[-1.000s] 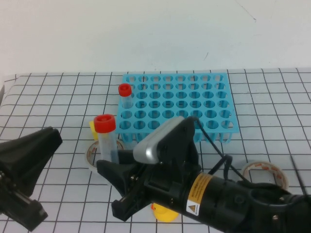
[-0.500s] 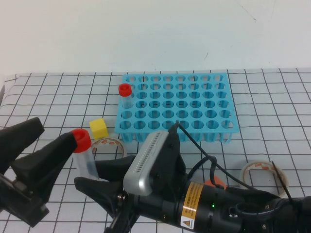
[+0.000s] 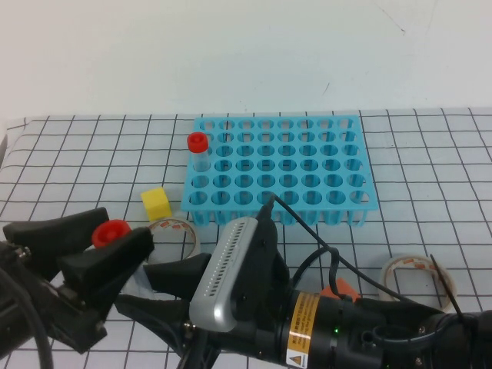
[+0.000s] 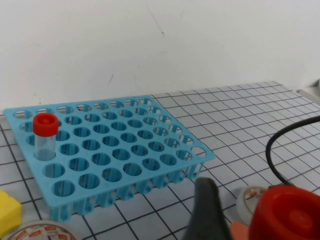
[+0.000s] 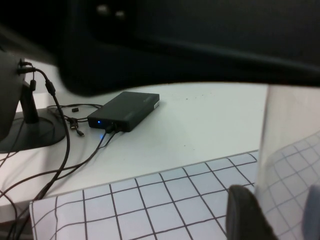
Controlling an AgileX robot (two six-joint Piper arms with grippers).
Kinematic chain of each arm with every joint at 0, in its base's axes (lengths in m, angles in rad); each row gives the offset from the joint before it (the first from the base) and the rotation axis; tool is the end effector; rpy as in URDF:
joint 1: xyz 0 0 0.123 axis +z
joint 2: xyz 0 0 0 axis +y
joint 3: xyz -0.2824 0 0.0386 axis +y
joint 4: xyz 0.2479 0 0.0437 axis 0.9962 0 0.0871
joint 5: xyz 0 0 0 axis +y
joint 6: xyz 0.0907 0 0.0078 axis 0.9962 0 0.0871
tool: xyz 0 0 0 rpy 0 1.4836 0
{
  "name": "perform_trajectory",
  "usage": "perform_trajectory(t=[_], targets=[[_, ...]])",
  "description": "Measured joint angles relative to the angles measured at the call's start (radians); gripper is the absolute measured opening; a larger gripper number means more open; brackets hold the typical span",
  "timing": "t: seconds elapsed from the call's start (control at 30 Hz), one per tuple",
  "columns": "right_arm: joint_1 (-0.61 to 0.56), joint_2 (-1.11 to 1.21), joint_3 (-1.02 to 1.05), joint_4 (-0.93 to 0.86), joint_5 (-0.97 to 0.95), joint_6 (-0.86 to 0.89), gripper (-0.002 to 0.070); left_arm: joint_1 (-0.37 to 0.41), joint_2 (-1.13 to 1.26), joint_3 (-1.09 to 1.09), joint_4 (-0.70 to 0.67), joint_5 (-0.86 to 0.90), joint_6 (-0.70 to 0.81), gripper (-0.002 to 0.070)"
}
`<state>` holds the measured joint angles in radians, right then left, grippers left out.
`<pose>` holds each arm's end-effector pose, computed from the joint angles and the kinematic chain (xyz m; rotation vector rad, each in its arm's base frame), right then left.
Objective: Place the test tubes
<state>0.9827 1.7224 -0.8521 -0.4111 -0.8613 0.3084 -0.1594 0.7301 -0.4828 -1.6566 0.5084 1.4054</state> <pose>0.1772 0.3154 0.2379 -0.9680 1.3141 1.0293 0.1366 -0.0668 0.3129 0.3003 1.6974 -0.7398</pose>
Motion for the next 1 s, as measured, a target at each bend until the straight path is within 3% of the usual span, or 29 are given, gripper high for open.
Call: perform_trajectory(t=[0.2,0.63,0.87,1.0], targets=[[0.0,0.0,0.0,-0.004,0.004,0.0,0.0235,-0.001,0.0,0.0,0.007,-0.009,0.0,0.0255],[0.0,0.0,0.0,0.008,0.01,-0.012,0.0237,-0.001,0.0,0.0,0.033,0.005,0.0,0.0258],[0.001,-0.097,0.002,0.093,0.1,-0.066,0.0423,-0.001,0.0,-0.002,-0.002,-0.017,0.097,0.0258],[0.001,-0.224,0.002,0.111,0.329,-0.084,0.0449,-0.001,0.003,-0.015,-0.027,-0.114,0.282,0.0258]])
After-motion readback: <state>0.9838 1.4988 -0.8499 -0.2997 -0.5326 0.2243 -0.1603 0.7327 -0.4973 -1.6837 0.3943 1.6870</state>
